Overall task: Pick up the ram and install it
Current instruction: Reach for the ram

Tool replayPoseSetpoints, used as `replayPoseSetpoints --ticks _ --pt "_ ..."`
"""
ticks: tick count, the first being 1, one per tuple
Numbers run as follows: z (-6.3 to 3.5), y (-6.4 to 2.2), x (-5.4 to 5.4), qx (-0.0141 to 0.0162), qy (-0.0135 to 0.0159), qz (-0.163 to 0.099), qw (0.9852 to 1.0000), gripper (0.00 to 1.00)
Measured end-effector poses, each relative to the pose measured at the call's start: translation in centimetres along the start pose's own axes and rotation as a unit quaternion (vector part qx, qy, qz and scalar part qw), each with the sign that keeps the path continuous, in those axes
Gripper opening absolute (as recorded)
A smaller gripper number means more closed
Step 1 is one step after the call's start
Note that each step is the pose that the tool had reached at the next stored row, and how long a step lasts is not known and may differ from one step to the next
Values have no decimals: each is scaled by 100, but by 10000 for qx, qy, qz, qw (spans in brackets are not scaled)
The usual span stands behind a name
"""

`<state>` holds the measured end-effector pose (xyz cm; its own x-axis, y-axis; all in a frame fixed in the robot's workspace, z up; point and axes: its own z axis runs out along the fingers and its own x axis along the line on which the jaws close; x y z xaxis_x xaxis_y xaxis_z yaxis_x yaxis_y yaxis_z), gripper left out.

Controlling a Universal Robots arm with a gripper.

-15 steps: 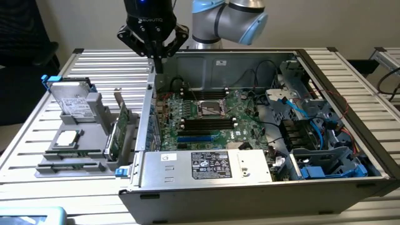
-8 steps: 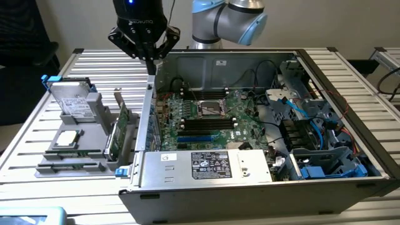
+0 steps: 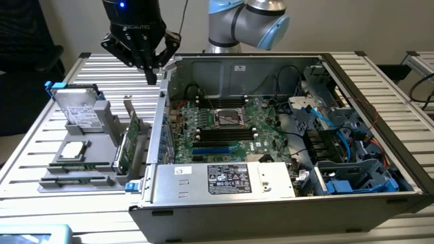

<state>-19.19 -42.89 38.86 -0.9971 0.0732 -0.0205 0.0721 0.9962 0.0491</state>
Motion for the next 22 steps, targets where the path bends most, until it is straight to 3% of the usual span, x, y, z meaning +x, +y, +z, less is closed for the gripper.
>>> replayPoseSetpoints --ticks 15,22 --pt "21 -451 313 0 0 0 10000 11" --pt "44 -591 577 0 0 0 10000 11"
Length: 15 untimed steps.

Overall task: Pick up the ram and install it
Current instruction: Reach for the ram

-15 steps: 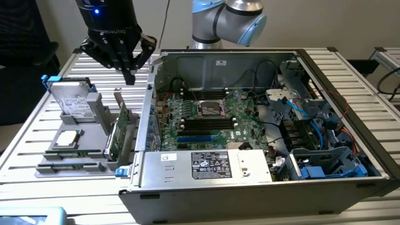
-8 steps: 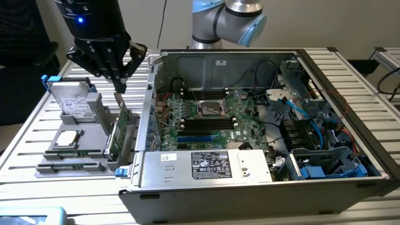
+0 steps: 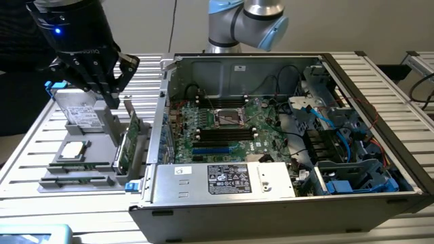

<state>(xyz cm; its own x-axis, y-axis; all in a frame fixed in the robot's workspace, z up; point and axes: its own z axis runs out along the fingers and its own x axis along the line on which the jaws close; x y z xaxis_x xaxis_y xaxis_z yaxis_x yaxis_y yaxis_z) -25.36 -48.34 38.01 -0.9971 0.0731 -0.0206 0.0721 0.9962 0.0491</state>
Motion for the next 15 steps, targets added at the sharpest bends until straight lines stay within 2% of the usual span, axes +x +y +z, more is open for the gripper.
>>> replayPoseSetpoints --ticks 5,15 --pt "29 -54 226 0 2 0 10000 11" --pt "133 -111 671 1 9 1 10000 11"
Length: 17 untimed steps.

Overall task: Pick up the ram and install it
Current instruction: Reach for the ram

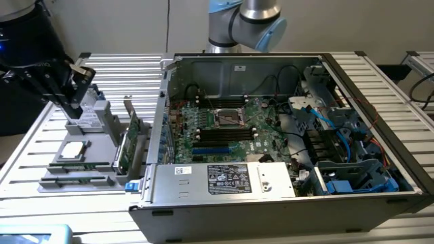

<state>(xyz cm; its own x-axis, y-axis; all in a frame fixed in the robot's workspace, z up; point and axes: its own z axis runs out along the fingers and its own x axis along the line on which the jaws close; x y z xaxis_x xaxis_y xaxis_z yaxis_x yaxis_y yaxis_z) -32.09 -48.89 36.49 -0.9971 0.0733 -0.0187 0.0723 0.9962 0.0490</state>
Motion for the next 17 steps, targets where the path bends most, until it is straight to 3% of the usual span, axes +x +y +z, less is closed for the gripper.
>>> replayPoseSetpoints --ticks 10,14,17 --pt "164 -44 307 2 33 1 10000 11" --pt "179 -50 347 4 62 2 10000 11" --pt "179 -50 348 5 64 2 10000 11"
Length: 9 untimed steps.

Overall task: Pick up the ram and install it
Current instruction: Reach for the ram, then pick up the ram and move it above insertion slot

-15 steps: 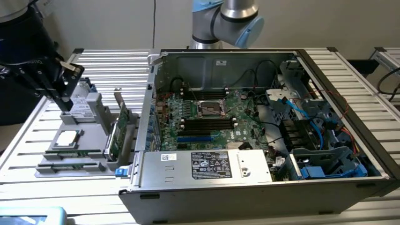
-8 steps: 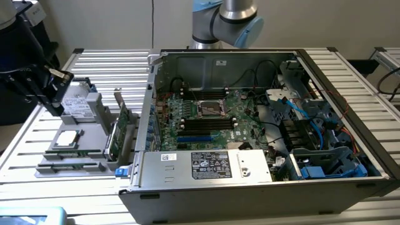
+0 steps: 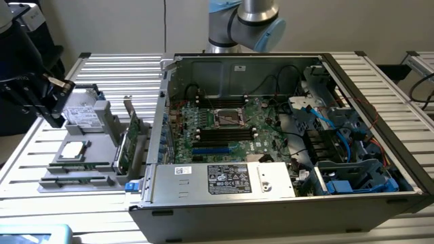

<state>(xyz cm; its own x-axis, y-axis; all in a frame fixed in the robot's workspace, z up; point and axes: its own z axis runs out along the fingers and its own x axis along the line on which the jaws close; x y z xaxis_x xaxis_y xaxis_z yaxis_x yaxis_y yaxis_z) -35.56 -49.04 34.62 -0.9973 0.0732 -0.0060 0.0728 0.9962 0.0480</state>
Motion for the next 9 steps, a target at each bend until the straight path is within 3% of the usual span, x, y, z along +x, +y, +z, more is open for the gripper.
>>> replayPoseSetpoints --ticks 9 --pt "0 -4 59 -1 -10 0 10000 11"
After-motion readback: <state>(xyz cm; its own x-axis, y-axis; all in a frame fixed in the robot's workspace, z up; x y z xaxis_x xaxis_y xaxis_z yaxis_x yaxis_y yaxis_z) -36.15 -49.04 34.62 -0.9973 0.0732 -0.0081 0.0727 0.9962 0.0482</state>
